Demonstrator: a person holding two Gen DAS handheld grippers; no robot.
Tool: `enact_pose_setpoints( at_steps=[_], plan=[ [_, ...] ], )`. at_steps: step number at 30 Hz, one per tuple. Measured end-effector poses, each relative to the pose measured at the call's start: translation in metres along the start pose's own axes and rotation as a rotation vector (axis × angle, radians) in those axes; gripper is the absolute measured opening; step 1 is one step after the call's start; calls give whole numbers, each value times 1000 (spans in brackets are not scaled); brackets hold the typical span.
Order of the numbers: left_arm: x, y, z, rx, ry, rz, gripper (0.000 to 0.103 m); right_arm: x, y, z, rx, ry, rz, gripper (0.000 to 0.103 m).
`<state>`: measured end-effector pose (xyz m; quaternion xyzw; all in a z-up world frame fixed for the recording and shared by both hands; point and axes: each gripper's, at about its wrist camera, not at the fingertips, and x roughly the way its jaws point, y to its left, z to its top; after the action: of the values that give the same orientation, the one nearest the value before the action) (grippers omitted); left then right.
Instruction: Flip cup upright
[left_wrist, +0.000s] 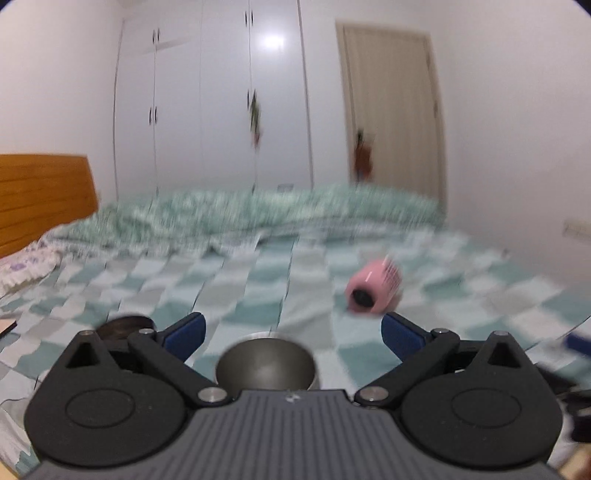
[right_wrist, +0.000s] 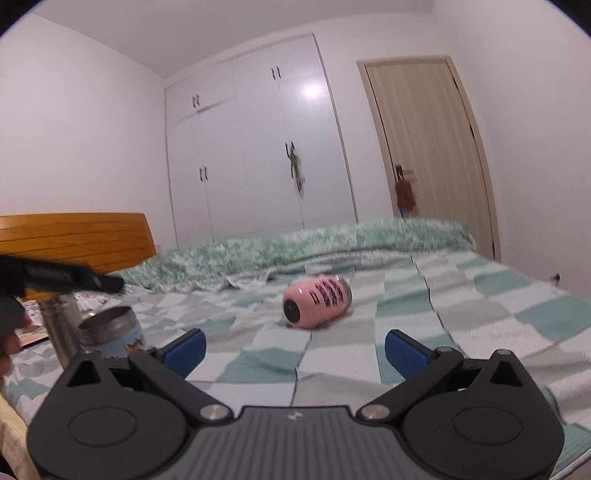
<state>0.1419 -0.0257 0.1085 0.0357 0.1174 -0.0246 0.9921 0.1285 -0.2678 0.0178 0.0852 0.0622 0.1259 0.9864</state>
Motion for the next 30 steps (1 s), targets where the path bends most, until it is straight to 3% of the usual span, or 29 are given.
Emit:
enact_pose_setpoints(
  at_steps=[5, 10, 14, 19, 30],
  plan=[
    [-63, 16, -13, -38, -65, -39, 103, -26, 19, 5, -43, -23, 19, 103],
    [-102, 31, -65, -9, -83, 27, 103, -57, 37, -3, -105, -6, 31, 103],
    [-112, 36, -105, -28, -65, 79, 103, -78, 46, -14, -130, 7, 25, 103],
    [-116, 29, -134, -5, -120, 114, 103, -90, 55, -24, -159, 6, -4, 103],
    [-108, 29, -143, -25, -110, 135, 103, -86, 60, -38, -192, -15, -50, 103]
  ],
)
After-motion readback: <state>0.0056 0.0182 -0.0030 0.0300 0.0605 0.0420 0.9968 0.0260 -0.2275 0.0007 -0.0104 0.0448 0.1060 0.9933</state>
